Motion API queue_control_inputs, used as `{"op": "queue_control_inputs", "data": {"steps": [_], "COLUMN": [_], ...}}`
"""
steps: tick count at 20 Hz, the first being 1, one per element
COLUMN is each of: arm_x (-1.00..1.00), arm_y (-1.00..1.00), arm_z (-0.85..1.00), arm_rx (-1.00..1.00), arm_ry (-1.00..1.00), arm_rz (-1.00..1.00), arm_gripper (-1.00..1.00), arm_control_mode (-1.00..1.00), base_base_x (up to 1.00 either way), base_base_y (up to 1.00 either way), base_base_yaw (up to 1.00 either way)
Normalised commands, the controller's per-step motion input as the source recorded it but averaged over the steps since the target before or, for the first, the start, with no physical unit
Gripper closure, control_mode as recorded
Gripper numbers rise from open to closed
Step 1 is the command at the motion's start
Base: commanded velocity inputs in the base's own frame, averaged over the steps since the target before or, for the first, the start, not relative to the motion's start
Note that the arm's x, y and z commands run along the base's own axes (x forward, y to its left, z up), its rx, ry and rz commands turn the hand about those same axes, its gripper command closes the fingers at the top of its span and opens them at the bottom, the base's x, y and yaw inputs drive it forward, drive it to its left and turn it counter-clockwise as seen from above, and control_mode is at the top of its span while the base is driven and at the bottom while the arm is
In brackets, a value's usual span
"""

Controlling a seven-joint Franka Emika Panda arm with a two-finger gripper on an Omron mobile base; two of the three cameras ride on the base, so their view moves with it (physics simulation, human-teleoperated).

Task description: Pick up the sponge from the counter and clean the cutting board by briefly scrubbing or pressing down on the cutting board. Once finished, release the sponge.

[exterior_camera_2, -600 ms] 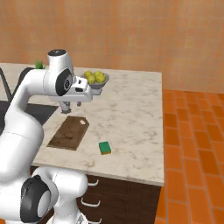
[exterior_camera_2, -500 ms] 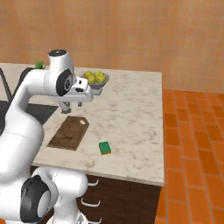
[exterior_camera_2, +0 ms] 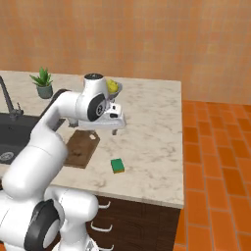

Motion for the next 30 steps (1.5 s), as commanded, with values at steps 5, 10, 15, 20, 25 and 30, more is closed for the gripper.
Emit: {"op": "queue_control_inputs", "data": {"steps": [5,10,15,20,25,30], "arm_x": [0.06,-0.05,0.00,0.00,0.26,0.28], "arm_y": [-0.08,0.00,0.00,0.00,0.00,-0.03], "arm_z": [-0.81,-0.56,-0.51,-0.40,-0.29,-0.15], "arm_rx": [-0.06,0.09,0.01,0.00,0.00,-0.01], "arm_ry": [0.08,0.03,0.01,0.00,0.00,0.00], "arm_rz": [0.04,0.00,0.00,0.00,0.00,0.00], "arm_gripper": [-1.00,-1.00,-1.00,-1.00,-1.00,-1.00], "arm_control_mode": [-1.00,-1.00,-1.00,-1.00,-1.00,-1.00], "base_base_x": [0.00,0.00,0.00,0.00,0.00,0.00], "base_base_y": [0.00,0.00,0.00,0.00,0.00,0.00], "base_base_yaw": [0.00,0.00,0.00,0.00,0.00,0.00]}}
